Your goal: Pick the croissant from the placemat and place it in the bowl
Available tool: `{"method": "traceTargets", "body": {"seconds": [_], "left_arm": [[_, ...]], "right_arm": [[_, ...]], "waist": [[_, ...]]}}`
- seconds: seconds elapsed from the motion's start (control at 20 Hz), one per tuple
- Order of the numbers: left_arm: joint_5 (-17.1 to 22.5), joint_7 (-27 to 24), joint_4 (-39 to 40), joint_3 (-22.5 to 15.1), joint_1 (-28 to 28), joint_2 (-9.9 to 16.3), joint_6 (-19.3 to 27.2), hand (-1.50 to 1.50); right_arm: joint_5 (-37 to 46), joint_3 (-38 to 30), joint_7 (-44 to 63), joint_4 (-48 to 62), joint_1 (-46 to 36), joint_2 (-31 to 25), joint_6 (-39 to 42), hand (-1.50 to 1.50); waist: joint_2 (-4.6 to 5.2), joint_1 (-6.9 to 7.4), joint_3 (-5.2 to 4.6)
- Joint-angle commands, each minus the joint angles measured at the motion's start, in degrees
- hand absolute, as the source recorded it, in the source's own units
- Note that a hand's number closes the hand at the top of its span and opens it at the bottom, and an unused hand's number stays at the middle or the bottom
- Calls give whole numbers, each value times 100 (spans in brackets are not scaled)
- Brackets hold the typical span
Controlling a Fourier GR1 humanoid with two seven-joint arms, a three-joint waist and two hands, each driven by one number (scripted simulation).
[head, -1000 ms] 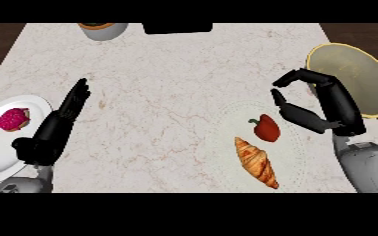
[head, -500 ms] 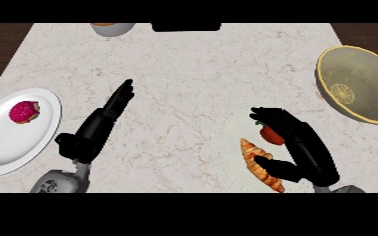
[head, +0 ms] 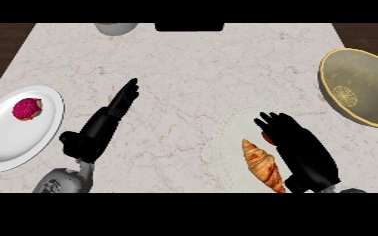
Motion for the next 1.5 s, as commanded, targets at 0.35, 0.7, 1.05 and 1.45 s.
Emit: {"method": "traceTargets", "body": {"seconds": [0.35,0.7,1.05,1.45], "left_arm": [[-92,293,-161,-112,-38,-146,30,0],[-218,130,242,67,-340,-267,-58,0],[-306,533,-475,96,-47,-370,-25,0],[-592,324,-151,101,-10,-699,-64,0]], "right_arm": [[-342,667,3625,-1054,-348,1513,4058,-150],[21,894,4505,-868,-309,2707,4594,-150],[913,1253,3833,-566,63,2540,3840,-150],[1347,778,2720,-664,-168,1784,3276,-150]], "waist": [[28,57,34],[45,16,41],[39,58,48],[46,53,50]]}}
